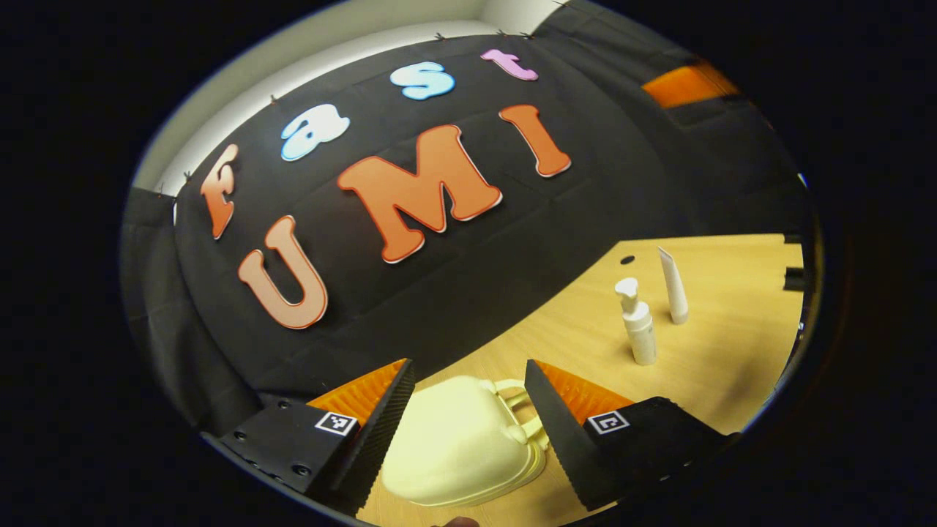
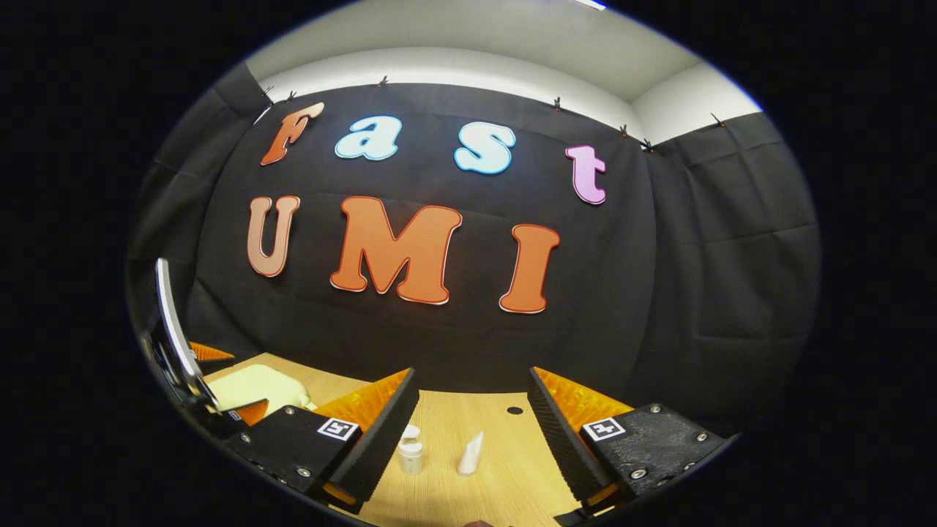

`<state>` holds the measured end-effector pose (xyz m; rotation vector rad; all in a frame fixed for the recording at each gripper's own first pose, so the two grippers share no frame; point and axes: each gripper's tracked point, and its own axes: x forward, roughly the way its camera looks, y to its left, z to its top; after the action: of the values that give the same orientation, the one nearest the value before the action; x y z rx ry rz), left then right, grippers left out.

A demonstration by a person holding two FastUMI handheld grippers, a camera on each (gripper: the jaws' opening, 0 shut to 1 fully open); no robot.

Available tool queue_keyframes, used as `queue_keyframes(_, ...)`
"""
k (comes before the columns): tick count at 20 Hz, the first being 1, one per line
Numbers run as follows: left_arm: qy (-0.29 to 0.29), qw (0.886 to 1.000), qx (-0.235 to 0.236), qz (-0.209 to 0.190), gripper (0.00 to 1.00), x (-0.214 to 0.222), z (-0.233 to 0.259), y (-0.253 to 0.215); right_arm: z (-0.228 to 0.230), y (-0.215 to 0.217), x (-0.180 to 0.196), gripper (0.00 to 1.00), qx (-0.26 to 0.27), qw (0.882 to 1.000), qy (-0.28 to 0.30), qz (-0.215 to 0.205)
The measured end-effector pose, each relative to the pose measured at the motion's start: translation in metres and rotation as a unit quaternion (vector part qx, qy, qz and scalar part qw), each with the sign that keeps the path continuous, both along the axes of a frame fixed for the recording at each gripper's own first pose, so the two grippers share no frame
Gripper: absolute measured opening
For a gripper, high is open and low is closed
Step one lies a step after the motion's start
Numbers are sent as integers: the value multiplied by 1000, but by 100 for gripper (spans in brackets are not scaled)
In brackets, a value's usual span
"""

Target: First open the suitcase, pack the skin care products into it, and then close the suitcase.

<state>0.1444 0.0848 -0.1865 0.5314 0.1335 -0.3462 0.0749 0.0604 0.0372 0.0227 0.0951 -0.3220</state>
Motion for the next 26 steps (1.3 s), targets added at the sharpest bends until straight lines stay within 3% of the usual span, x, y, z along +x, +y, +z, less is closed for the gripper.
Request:
queue_keyframes(5,-3,993,119,-21,98,18,-60,-17,1,-3,21,95,-4,1000,-4,27)
queue_keyframes(7,3,985,169,-28,98,22,-89,-22,-3,-14,46,95,-9,999,-1,36)
queue_keyframes(11,9,967,252,-37,98,31,-139,-27,-17,-39,63,96,-16,999,3,38)
queue_keyframes(17,13,949,314,0,97,56,-173,-17,-32,-64,77,96,-24,999,10,33)
queue_keyframes(20,-1,945,328,11,86,62,-173,-19,-40,-69,82,96,-23,999,14,36)
queue_keyframes(24,3,940,340,3,63,67,-180,-27,-48,-70,86,96,-16,999,19,41)
queue_keyframes(25,1,940,340,2,48,69,-179,-28,-49,-70,86,96,-16,999,21,42)
queue_keyframes(26,-1,940,342,4,45,66,-173,-29,-50,-70,87,96,-15,999,21,42)
